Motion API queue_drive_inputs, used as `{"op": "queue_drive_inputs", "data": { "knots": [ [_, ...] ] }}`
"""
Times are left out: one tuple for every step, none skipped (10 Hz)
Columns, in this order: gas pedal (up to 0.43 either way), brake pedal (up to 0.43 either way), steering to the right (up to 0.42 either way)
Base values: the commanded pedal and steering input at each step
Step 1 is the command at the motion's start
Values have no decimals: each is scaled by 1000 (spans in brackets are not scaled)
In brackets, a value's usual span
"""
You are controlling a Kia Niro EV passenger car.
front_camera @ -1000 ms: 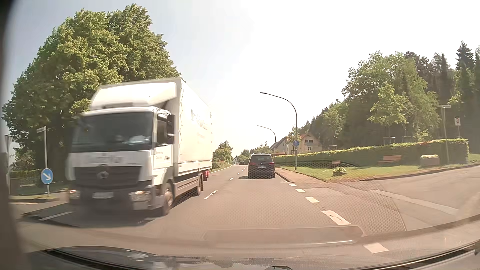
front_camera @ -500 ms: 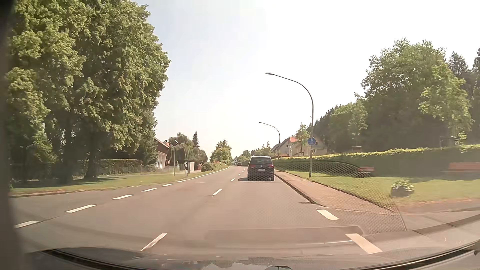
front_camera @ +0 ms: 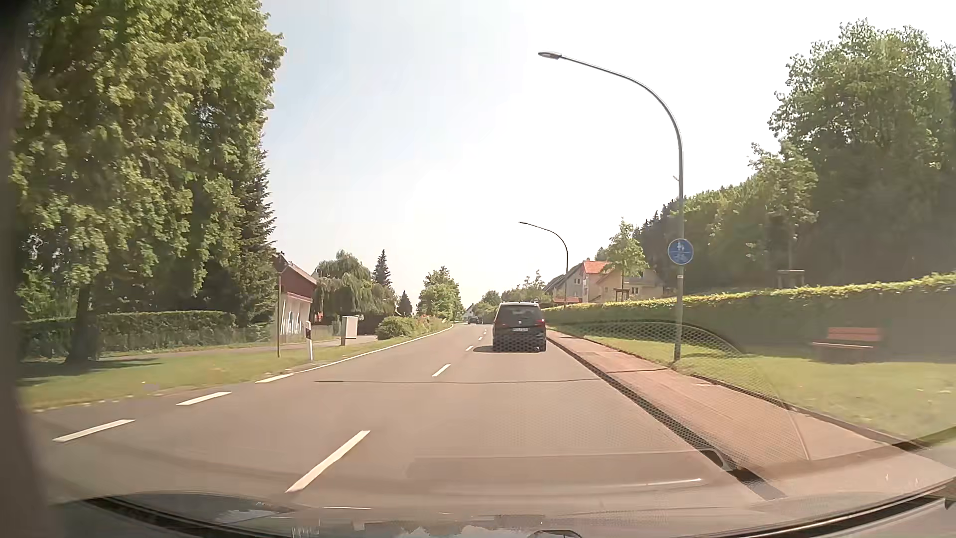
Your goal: Follow the waypoints while adhering to traffic rules and regulations
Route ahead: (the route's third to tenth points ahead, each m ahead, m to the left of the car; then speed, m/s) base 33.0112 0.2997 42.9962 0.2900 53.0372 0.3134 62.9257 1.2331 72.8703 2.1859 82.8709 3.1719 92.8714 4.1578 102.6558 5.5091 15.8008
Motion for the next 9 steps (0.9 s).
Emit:
{"op": "queue_drive_inputs", "data": {
  "knots": [
    [248,0,0],
    [248,0,-1],
    [248,0,0],
    [240,0,0],
    [240,0,0],
    [240,0,0],
    [240,0,0],
    [197,0,0],
    [197,0,0]
  ]
}}
